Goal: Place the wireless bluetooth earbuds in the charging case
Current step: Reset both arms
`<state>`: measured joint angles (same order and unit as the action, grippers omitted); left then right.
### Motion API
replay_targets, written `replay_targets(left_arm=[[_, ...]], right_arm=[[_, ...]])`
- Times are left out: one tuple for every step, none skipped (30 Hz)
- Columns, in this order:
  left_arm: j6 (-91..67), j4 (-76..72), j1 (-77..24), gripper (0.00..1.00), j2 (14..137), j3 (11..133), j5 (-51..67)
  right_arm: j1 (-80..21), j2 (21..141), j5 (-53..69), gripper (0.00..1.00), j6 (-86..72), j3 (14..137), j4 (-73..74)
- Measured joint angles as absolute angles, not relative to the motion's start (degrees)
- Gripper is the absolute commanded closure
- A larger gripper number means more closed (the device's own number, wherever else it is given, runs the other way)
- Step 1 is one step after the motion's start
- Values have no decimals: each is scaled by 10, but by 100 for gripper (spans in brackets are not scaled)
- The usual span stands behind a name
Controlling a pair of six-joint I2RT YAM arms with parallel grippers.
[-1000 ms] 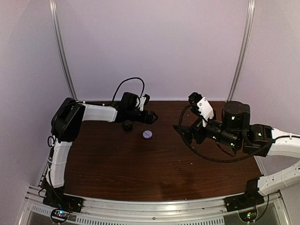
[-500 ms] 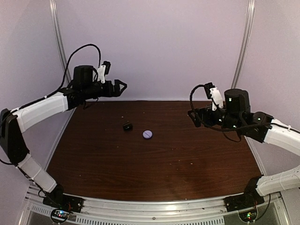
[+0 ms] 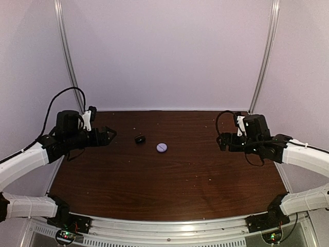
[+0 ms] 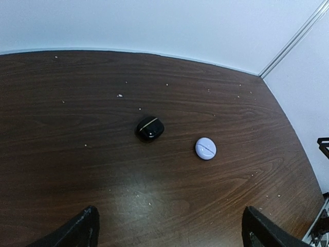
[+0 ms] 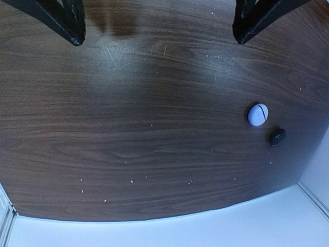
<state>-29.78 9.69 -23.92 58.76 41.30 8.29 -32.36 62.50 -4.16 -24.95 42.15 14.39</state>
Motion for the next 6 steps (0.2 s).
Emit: replay_targets(left_arm=[[-302,97,-239,2,578,402,83],[-308,96,-239,2,569,391,83],[-313,97,-239,2,562,379,83],[-316,97,-239,2,560,373,83],[-319,97,-239,2,559,367,83],[-322,97,-239,2,559,362,83]], right_arm=[[-323,625,-42,0,-256,411,140],[-323,625,-42,0,-260,402,137],[-323,625,-42,0,-264,393,134],[-323,625,-42,0,-269,386,132],[-323,624,-43,0,-273,380,129],[-323,623,-43,0,-275,376,126]])
